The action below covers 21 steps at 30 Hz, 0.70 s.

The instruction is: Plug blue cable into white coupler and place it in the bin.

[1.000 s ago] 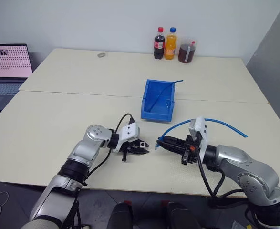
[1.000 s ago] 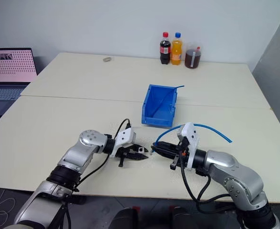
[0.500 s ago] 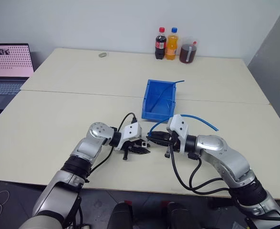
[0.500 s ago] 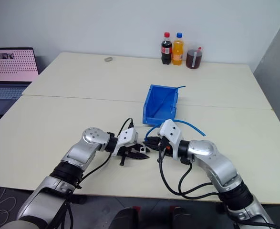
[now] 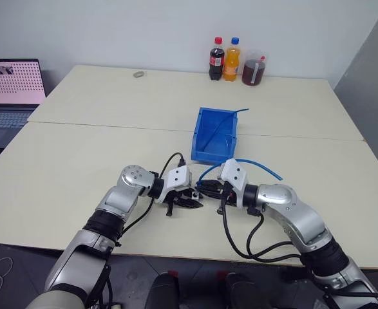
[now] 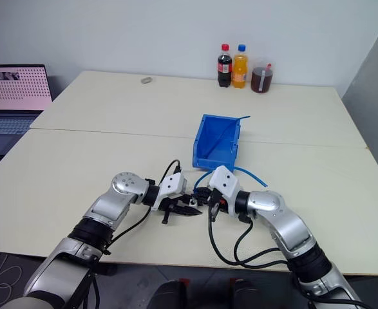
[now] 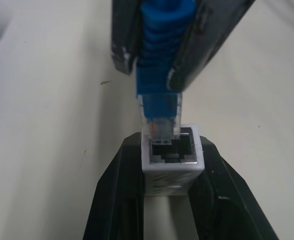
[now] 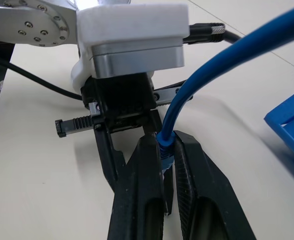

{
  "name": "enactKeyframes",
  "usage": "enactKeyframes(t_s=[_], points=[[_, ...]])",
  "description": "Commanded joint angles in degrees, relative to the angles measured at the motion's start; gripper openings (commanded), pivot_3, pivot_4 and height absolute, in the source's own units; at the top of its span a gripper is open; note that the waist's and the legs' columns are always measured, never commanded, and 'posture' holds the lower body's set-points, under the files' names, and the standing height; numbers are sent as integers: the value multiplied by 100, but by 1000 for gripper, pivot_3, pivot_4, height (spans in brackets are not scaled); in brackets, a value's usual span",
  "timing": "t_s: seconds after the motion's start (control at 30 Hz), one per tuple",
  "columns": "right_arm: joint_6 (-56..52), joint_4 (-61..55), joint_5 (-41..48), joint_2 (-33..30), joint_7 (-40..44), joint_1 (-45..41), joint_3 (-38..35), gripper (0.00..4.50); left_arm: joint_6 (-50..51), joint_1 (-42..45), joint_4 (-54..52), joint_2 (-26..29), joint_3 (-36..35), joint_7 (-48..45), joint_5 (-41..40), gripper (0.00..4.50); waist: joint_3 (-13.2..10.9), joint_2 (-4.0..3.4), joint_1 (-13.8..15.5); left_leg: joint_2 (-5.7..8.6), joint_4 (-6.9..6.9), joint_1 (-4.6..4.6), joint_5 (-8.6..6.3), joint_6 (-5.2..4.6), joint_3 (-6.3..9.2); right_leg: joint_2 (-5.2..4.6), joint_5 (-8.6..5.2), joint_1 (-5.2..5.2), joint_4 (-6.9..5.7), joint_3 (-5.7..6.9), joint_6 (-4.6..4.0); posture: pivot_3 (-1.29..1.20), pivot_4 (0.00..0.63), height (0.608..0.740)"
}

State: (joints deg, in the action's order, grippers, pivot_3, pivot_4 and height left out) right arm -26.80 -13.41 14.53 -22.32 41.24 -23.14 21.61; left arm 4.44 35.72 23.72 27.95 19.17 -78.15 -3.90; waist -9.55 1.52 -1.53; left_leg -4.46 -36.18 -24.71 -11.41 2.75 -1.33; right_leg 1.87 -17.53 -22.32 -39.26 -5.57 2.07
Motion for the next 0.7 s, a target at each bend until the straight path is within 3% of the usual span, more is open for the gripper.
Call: enactKeyframes(t_s=[0.03,0.53,0.7], points=[[147,-100,-119,45,75,52,78,54,37,-73,71,-19,151,-26,131,815,0,0,0,0,0,0,0,0,0,0,0,0,0,0,0,0,150,740],[204,189,-549,-66,349,50,359,53,64,-104,36,-25,142,10,123,815,10,-1,0,1,-1,6,0,0,-1,0,-1,1,-9,-1,0,0,150,740],[-283,259,-480,-78,588,-111,492,53,64,-114,23,-23,144,12,119,815,14,-2,-1,1,-1,11,0,0,-3,0,-2,3,-15,-3,-2,0,150,740]])
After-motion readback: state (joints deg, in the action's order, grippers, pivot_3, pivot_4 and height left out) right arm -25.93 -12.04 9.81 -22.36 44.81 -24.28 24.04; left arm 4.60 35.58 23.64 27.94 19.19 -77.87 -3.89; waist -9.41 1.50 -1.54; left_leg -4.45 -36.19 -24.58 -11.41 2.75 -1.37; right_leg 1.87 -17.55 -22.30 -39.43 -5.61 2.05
